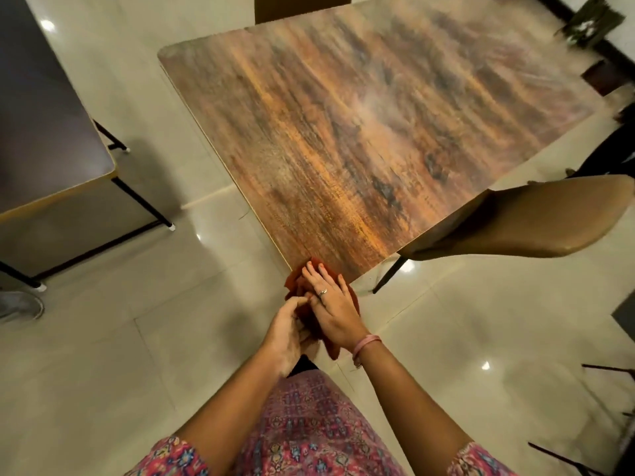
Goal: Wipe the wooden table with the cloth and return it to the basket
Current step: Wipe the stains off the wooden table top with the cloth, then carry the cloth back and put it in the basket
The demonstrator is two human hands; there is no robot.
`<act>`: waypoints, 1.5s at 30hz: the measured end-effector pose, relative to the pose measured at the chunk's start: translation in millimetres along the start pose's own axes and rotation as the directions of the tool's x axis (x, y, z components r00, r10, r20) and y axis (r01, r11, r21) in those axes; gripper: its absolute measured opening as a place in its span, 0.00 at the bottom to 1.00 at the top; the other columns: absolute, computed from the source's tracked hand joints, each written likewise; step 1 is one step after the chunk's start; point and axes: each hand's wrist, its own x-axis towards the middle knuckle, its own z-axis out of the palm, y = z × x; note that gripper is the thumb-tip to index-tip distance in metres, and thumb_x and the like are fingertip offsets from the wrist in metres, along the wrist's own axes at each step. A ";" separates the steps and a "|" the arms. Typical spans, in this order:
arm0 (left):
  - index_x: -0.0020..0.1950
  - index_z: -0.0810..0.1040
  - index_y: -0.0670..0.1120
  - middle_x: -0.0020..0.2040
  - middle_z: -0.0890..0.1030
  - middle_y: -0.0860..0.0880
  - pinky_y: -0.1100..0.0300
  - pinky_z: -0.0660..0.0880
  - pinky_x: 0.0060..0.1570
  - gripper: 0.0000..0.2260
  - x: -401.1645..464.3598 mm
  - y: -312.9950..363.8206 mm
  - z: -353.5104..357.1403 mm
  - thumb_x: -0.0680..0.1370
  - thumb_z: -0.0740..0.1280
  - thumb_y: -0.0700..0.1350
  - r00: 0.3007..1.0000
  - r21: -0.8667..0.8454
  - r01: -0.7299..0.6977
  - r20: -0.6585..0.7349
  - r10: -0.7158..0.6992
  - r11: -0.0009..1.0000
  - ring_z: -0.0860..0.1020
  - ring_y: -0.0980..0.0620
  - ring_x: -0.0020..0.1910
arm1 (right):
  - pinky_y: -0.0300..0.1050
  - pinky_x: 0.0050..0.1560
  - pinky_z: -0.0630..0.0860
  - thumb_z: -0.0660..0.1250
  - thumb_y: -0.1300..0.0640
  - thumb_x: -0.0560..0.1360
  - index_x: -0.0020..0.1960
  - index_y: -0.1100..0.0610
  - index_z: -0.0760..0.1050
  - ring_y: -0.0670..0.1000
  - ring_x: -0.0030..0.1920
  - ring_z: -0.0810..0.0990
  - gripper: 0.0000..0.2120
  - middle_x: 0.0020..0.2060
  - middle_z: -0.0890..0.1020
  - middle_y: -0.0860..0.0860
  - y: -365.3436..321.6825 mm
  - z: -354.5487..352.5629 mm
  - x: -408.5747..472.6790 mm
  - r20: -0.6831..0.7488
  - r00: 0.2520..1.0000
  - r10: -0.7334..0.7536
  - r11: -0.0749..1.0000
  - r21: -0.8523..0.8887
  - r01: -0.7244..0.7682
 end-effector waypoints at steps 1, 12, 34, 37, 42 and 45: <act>0.53 0.80 0.49 0.49 0.84 0.45 0.53 0.78 0.48 0.11 -4.3 0.7 -1.4 0.78 0.63 0.53 1.000 0.031 0.000 0.016 -0.001 1.000 0.80 0.46 0.51 | 0.48 0.75 0.35 0.50 0.57 0.84 0.78 0.49 0.53 0.40 0.75 0.43 0.23 0.74 0.50 0.38 -3.8 -3.2 -3.8 0.005 1.000 0.018 0.995 0.100 -0.018; 0.53 0.83 0.49 0.48 0.85 0.48 0.53 0.76 0.57 0.13 -13.4 -17.2 49.4 0.71 0.73 0.54 0.971 0.471 -0.233 0.163 0.175 0.851 0.82 0.50 0.52 | 0.36 0.49 0.78 0.55 0.59 0.82 0.66 0.58 0.73 0.47 0.55 0.82 0.15 0.56 0.82 0.53 -10.4 -35.6 -75.3 -0.029 0.881 0.473 0.077 0.997 -0.008; 0.47 0.82 0.47 0.42 0.85 0.46 0.52 0.79 0.45 0.09 22.5 -219.4 364.7 0.76 0.67 0.51 0.913 0.761 -0.271 0.396 -0.092 0.590 0.84 0.47 0.43 | 0.50 0.56 0.77 0.60 0.47 0.77 0.58 0.58 0.82 0.57 0.60 0.80 0.20 0.59 0.81 0.59 218.7 -201.8 -292.5 -0.145 0.579 0.802 -0.229 0.821 0.522; 0.51 0.82 0.48 0.45 0.85 0.46 0.50 0.79 0.49 0.11 27.9 -244.8 398.5 0.76 0.66 0.53 0.894 0.767 -0.261 0.421 -0.154 0.586 0.84 0.47 0.45 | 0.50 0.55 0.78 0.57 0.47 0.80 0.57 0.58 0.82 0.57 0.59 0.80 0.20 0.58 0.81 0.59 245.5 -221.8 -316.6 -0.132 0.531 0.837 -0.251 0.769 0.587; 0.56 0.79 0.47 0.46 0.85 0.44 0.54 0.79 0.36 0.14 37.3 -271.4 454.5 0.76 0.66 0.53 0.886 0.772 -0.143 0.378 -0.267 0.619 0.84 0.45 0.43 | 0.52 0.52 0.80 0.60 0.44 0.78 0.57 0.60 0.82 0.59 0.57 0.81 0.22 0.57 0.81 0.61 289.5 -247.9 -352.3 -0.107 0.465 0.879 -0.275 0.682 0.677; 0.59 0.78 0.47 0.47 0.85 0.44 0.54 0.79 0.39 0.14 53.6 -278.8 490.0 0.78 0.64 0.53 0.876 0.798 -0.064 0.332 -0.350 0.599 0.84 0.46 0.45 | 0.52 0.45 0.81 0.58 0.45 0.80 0.50 0.59 0.85 0.59 0.50 0.84 0.22 0.51 0.84 0.60 317.4 -262.2 -365.0 -0.084 0.412 0.907 -0.286 0.593 0.753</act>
